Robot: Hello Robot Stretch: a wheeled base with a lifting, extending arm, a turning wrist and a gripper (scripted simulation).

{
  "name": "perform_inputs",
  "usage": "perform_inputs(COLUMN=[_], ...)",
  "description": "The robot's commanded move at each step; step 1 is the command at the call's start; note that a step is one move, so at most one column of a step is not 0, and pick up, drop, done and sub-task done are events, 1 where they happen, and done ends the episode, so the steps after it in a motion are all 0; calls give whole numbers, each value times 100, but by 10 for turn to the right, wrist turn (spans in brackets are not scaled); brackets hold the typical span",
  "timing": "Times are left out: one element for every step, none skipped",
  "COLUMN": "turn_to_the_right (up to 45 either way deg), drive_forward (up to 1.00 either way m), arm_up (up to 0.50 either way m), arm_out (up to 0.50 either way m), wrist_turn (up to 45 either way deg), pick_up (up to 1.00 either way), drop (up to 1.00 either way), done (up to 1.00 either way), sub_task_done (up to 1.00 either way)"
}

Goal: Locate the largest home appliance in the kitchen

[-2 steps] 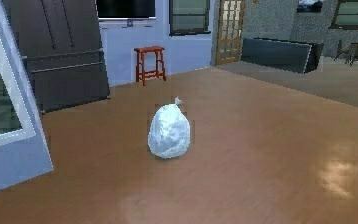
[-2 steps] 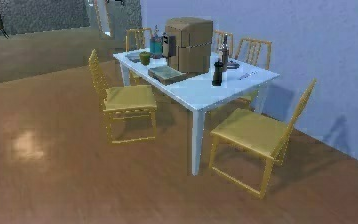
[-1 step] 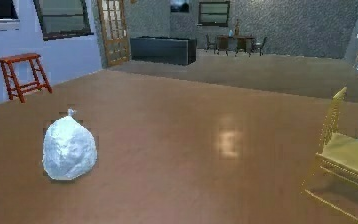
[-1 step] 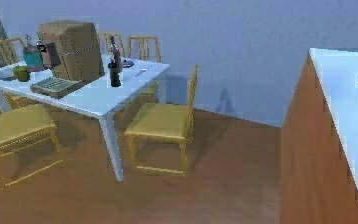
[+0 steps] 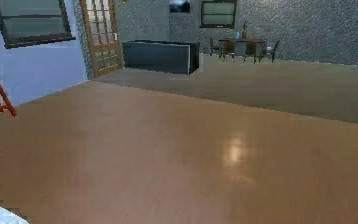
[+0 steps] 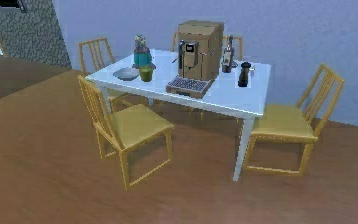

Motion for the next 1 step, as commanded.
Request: perform_inputs(turn_to_the_right=[30], drive_forward=[0], arm_up=[0], arm_out=[0], wrist_turn=[0], pick_up=[0], drop=[0], done=[0], sub_task_done=[0])
